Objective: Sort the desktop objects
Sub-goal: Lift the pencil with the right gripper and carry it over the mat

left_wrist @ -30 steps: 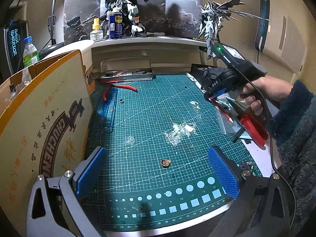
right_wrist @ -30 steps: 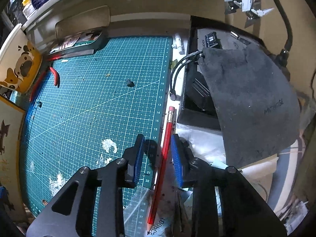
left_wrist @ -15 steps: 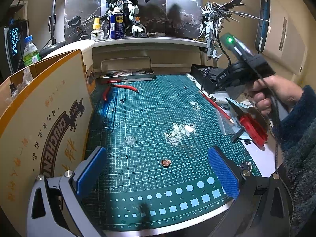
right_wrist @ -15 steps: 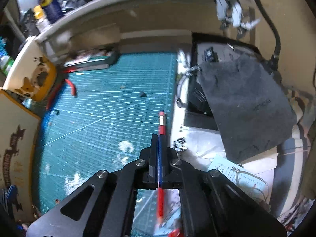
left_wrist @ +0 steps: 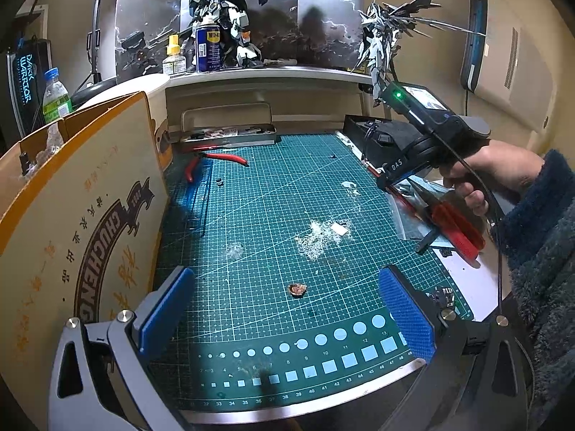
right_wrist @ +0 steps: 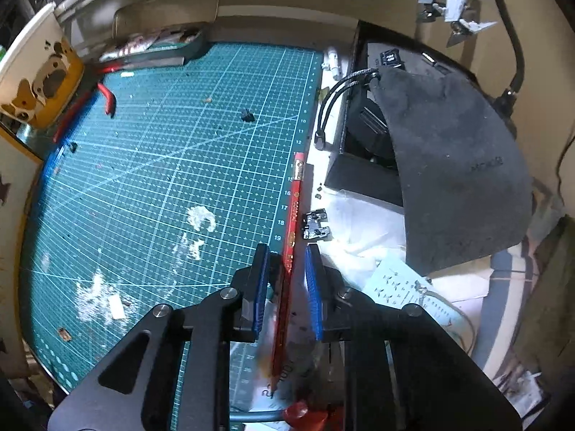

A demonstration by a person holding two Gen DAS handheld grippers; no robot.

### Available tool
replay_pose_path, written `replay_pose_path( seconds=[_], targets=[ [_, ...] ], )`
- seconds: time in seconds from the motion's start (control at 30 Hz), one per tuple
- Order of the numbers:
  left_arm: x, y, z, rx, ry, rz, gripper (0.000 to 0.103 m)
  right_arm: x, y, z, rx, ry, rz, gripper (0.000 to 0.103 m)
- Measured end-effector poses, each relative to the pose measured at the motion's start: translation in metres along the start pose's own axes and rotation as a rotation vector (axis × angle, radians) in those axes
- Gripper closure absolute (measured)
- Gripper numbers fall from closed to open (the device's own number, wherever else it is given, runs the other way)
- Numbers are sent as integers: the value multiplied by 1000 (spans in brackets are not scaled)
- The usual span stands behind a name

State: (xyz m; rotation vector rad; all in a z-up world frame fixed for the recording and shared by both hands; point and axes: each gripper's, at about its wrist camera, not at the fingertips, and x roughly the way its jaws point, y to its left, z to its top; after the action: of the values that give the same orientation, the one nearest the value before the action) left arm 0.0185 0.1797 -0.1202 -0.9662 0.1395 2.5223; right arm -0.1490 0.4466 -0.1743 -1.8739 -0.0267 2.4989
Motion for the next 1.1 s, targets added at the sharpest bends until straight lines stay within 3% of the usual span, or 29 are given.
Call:
replay_pose_path(
  seconds=[0.1,0.27,0.5,0.63,0.83,1.1],
  targets=[
    [-1,-2,0,5,-1,-1,0,0,-4,2,8,-2,14,96],
    [-7,-1,-1,3,-10,2,0,-21,-6,1,35,-84,54,96],
    [-40,-1,-16,-18,-92,-5,0,-93,13,-16,27,-223,253,96],
    [-59,-6,-36,-49,-139,3,0,-112,46,-34,91,-291,316,96],
    [-71,-14,-57,-44,-142,16,0,-92,98,-49,117,-196,393,96],
    [-83,-7,-68,-40,-143,43,0,-58,143,-61,57,-55,403,96]
  ],
)
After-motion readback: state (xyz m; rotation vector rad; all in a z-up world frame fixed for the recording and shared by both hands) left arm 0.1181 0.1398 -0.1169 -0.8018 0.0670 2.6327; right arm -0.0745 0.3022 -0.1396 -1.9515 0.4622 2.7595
